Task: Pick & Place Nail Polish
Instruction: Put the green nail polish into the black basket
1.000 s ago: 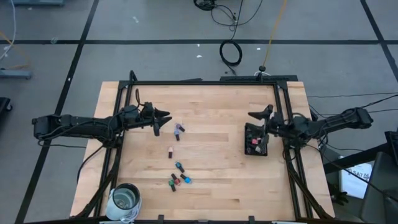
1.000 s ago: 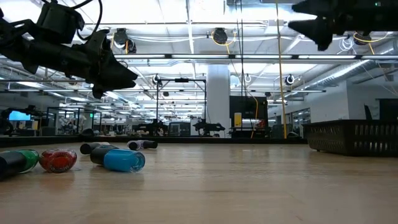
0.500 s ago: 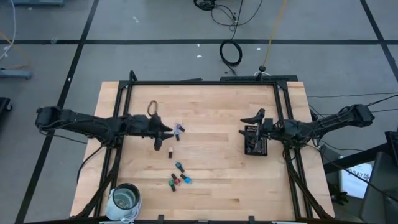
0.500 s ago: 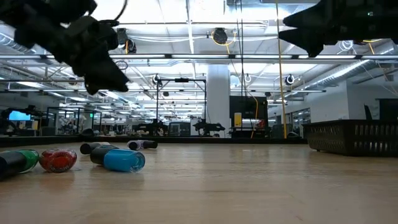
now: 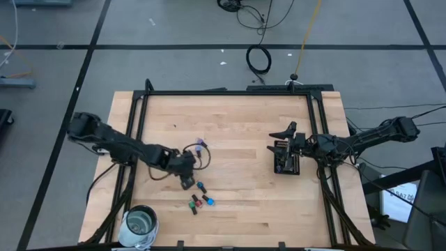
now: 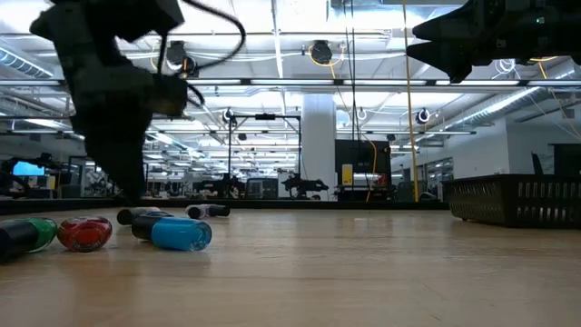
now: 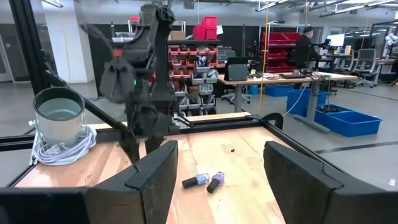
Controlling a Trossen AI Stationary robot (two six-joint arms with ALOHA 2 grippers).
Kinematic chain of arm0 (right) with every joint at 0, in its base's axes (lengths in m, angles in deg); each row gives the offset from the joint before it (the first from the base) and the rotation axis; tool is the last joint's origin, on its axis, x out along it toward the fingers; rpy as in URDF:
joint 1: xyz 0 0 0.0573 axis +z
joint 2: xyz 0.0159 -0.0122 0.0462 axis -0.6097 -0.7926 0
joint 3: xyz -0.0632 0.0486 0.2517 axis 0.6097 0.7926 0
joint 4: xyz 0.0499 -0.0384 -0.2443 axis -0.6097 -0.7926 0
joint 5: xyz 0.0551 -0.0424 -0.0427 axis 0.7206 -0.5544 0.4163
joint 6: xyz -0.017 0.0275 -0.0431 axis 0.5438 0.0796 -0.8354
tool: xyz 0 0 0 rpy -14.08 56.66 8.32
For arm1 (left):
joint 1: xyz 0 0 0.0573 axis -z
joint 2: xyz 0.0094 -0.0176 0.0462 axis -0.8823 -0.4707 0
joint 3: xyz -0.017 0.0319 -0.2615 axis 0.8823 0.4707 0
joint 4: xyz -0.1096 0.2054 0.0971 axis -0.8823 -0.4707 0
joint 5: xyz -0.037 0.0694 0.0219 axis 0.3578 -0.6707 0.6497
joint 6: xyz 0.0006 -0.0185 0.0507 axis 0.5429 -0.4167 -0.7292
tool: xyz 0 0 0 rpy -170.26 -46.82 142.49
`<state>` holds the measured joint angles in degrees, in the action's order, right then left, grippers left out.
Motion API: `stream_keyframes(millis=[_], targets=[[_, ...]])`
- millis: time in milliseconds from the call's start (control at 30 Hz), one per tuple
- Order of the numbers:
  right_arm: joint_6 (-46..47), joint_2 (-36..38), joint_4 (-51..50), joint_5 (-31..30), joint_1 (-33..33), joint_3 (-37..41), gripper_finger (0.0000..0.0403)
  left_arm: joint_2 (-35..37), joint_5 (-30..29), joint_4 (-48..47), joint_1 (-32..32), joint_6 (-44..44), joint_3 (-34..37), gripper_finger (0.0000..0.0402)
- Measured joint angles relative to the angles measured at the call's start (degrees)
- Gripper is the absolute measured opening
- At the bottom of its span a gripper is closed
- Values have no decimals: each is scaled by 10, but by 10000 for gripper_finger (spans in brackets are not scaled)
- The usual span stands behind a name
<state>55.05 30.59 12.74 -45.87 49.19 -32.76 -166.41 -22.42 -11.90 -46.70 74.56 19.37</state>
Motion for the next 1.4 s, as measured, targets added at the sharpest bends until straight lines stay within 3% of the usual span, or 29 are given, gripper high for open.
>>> stream_keyframes(millis=[267, 467, 533, 700, 967, 1167, 1267, 1400], targets=[[6, 0, 0, 0, 0, 0, 222, -85, 16, -8, -19, 65, -34, 140], [8, 0, 0, 1, 0, 0, 218, -105, 25, -53, -39, 84, -37, 140], [8, 0, 0, 1, 0, 0, 217, -102, 7, -79, -45, 72, -37, 140], [8, 0, -1, 1, 0, 0, 215, -86, -1, -145, -72, 154, -35, 140], [8, 0, -3, 1, 0, 0, 215, 3, 9, -134, -78, 116, -32, 140], [10, 0, -5, 2, 0, 0, 215, 37, -26, 51, -54, 21, -33, 140], [12, 0, -7, 2, 0, 0, 215, 17, 42, 126, -44, -75, -33, 140], [17, 0, -9, 2, 0, 0, 215, 2, 147, 153, -5, -249, -32, 140]])
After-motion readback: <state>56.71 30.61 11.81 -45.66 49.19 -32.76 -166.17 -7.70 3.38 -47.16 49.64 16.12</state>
